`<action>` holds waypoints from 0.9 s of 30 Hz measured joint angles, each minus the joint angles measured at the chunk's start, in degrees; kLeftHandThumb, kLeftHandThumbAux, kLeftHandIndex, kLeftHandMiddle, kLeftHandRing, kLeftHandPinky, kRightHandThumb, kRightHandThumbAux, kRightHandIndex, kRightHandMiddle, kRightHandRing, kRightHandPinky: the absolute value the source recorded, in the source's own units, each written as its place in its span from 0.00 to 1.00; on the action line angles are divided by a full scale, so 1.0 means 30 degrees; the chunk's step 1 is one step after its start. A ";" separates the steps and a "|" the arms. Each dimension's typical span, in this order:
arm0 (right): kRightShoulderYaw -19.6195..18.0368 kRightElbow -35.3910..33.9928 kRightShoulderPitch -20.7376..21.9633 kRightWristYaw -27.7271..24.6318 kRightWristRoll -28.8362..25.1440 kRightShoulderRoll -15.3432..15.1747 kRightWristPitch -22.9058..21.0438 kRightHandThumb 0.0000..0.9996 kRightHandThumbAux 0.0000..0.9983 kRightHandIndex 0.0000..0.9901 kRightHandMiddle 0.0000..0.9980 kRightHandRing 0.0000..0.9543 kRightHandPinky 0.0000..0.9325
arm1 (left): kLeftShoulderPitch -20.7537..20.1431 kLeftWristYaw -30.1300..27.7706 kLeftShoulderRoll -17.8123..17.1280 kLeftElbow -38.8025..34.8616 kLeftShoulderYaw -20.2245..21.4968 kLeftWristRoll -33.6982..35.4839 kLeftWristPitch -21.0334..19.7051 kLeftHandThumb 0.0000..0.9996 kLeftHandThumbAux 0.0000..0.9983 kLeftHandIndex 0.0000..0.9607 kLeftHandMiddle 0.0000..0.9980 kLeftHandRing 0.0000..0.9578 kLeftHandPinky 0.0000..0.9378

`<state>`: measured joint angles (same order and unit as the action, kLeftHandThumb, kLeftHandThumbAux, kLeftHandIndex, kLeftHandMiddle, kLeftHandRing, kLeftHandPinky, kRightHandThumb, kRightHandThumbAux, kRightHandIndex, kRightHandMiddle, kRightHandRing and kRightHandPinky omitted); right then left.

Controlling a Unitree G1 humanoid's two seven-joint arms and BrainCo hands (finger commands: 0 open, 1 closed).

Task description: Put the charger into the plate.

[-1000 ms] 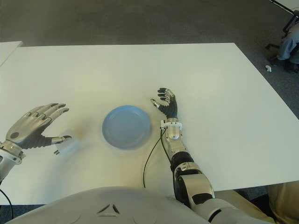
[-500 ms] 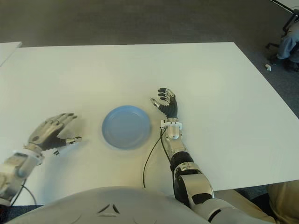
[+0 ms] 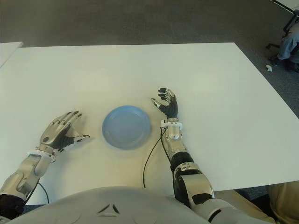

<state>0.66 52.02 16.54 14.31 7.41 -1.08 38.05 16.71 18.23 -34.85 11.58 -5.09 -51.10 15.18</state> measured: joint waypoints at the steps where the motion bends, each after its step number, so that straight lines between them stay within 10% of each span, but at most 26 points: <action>1: -0.0005 0.0000 0.0000 -0.0018 -0.0008 0.0000 0.0002 0.00 0.86 0.29 0.34 0.34 0.32 | -0.0019 0.0103 -0.0001 0.0040 -0.0034 0.0010 0.0000 0.13 0.19 0.00 0.00 0.00 0.00; 27: -0.0171 0.0000 -0.0026 -0.0057 -0.0219 0.0005 0.0006 0.00 0.82 0.30 0.36 0.36 0.32 | -0.0320 0.1805 -0.0041 0.1190 -0.0837 0.0392 -0.0178 0.14 0.19 0.00 0.00 0.00 0.00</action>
<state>0.15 52.02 16.46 14.14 6.75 -1.06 38.06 15.75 23.65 -34.97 15.15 -7.60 -49.93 14.65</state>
